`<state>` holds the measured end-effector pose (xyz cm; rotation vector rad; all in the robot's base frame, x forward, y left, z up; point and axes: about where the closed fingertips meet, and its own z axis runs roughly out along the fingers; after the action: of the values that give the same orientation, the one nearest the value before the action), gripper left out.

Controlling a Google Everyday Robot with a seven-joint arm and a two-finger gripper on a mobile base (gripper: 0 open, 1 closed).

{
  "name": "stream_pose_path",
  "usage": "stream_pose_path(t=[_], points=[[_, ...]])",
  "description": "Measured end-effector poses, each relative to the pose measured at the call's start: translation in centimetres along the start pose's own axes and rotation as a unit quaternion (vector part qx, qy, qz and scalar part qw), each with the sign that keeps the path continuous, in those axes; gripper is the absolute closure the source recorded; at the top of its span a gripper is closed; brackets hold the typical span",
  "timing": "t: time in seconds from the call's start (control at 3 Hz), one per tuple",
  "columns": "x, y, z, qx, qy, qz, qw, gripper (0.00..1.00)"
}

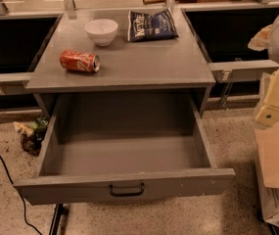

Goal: Place coke can into top drawer

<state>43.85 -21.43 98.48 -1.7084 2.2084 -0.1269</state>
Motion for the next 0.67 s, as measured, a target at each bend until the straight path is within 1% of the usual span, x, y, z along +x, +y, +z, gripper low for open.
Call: stream_pose_path(t=[0.33,0.67], points=[[0.0,0.0,0.0,0.000,0.000,0.000,1.0000,0.00],[-1.5,-1.7,0.7,0.007,-0.022,-0.011,0.9997,0.00]])
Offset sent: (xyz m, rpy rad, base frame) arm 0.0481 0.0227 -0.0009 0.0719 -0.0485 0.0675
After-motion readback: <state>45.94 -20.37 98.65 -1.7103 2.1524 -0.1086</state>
